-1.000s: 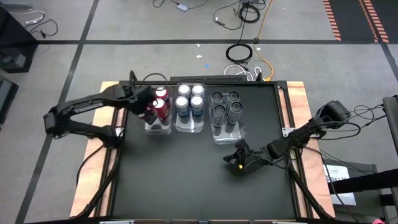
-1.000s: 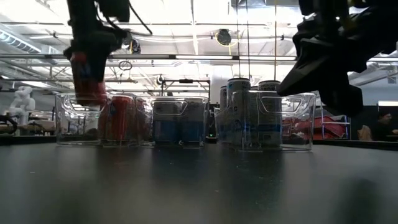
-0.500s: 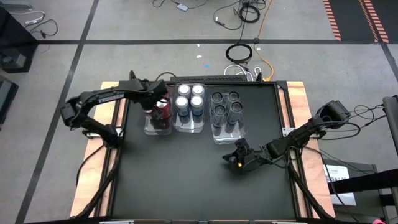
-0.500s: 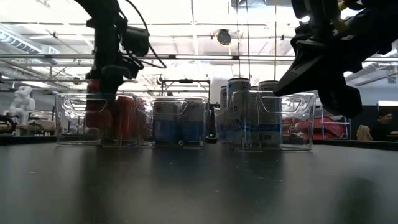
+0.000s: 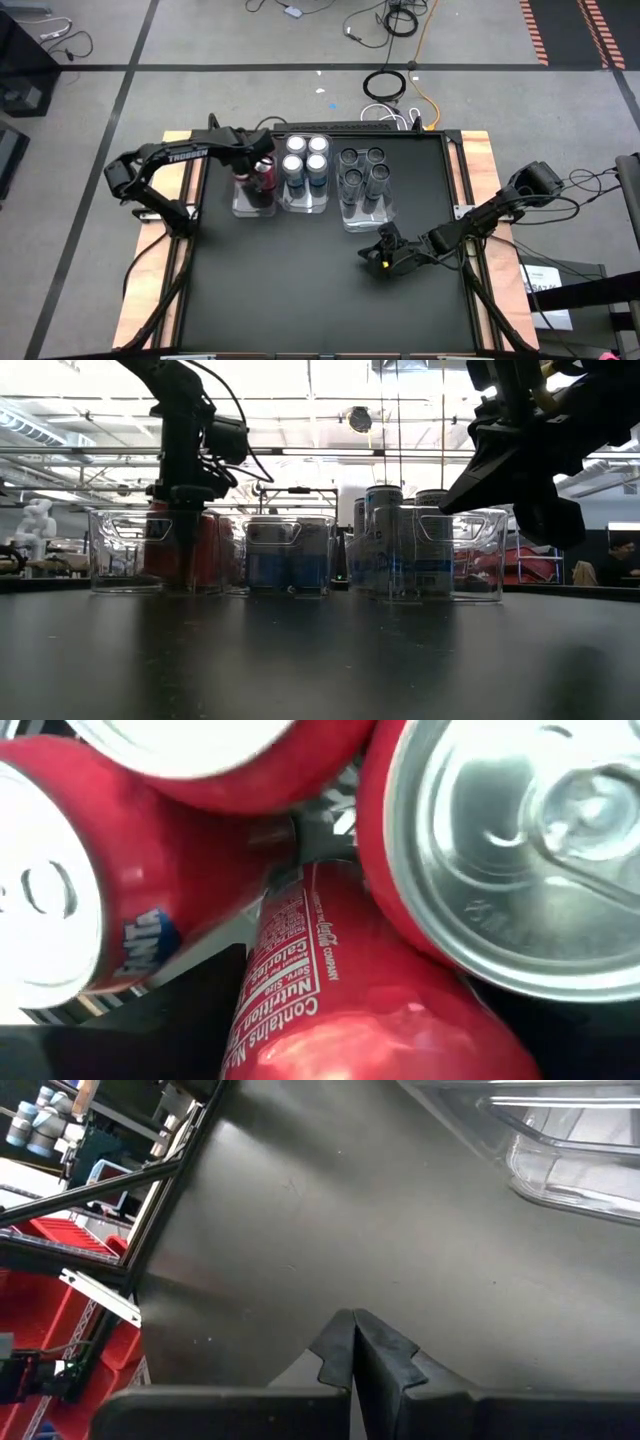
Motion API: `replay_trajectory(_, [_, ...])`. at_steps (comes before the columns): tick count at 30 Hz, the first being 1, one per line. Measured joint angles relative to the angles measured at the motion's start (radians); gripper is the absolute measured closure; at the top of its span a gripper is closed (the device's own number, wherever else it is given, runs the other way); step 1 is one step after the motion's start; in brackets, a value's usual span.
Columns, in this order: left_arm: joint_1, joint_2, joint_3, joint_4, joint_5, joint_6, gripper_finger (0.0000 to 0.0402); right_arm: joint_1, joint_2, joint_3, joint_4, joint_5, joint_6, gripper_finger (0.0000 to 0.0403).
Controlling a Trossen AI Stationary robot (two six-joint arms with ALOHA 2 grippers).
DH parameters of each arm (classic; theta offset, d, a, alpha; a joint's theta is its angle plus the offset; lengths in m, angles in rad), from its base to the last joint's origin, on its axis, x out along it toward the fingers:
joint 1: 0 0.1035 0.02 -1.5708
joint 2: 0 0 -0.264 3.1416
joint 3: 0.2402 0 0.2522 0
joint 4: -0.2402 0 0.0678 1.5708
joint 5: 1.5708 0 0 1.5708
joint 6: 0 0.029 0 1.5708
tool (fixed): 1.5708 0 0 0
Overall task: Sort soda cans
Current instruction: Put the orange soda can into the left transparent bin
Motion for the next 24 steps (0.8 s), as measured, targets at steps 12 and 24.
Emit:
replay_trajectory(12, [0.001, 0.0, 0.0, 0.04, 0.002, -0.001, 0.0051, 0.0, 0.0, 0.0, 0.0, 0.0, 0.0, 0.0403])
replay_trajectory(24, [0.0, -0.037, 0.0, 0.0, -0.082, -0.004, 0.0011, 0.0, 0.0, 0.0, -0.001, -0.005, -0.002, 0.0403])
